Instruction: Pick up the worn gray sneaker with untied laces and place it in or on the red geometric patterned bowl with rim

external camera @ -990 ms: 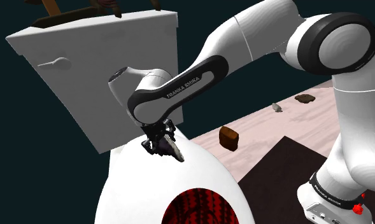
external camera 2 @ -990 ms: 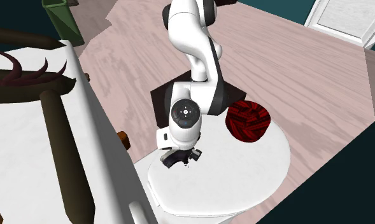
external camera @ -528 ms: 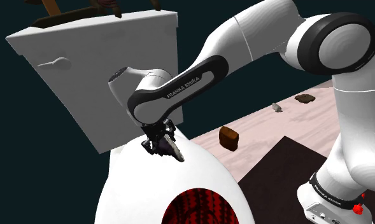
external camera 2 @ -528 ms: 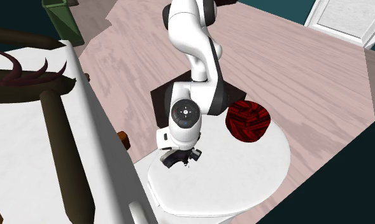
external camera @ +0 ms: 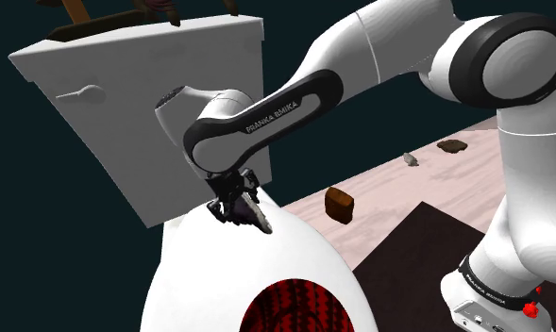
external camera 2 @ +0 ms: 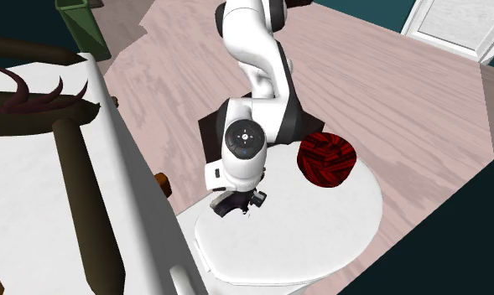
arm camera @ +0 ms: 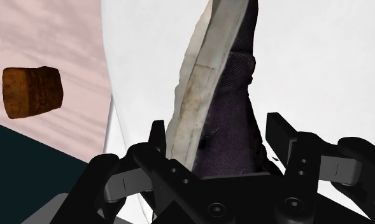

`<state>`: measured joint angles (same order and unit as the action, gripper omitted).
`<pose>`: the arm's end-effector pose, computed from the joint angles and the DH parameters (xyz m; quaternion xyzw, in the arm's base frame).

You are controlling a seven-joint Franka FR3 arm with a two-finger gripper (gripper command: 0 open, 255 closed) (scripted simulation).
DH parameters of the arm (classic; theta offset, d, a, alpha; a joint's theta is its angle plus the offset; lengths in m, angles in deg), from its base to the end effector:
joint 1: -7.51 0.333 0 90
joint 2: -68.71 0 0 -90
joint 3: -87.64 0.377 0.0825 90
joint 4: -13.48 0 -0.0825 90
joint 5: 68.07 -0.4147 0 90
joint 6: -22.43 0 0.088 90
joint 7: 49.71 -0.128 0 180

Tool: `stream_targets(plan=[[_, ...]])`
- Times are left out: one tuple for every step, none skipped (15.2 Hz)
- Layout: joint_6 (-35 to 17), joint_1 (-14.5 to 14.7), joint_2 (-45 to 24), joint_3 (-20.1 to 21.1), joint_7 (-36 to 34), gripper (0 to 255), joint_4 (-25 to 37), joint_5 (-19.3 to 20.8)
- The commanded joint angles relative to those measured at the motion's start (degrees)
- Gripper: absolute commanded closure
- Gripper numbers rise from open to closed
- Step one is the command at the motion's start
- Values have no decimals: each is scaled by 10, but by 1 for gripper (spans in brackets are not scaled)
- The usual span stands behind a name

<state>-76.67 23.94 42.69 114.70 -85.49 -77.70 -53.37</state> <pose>0.5471 0.4212 0.3970 0.9866 0.0962 -0.0874 0.0990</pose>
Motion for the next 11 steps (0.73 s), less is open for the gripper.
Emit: stream_targets(plan=[[14, 0, 4, 1, 3, 255, 11, -2], [20, 0, 6, 1, 4, 255, 15, -3], [27, 0, 8, 2, 5, 255, 20, -4], [34, 0, 10, 2, 6, 255, 25, -5], [40, 0, 12, 3, 7, 255, 31, -6], [47, 1, 13, 3, 8, 255, 36, -7], [54, 1, 15, 4, 9, 255, 42, -8], [61, 1, 16, 4, 10, 255, 47, -9], [68, 2, 18, 5, 11, 255, 53, -10], [75, 2, 19, 5, 12, 255, 59, -10], [82, 3, 20, 5, 13, 255, 66, -11]])
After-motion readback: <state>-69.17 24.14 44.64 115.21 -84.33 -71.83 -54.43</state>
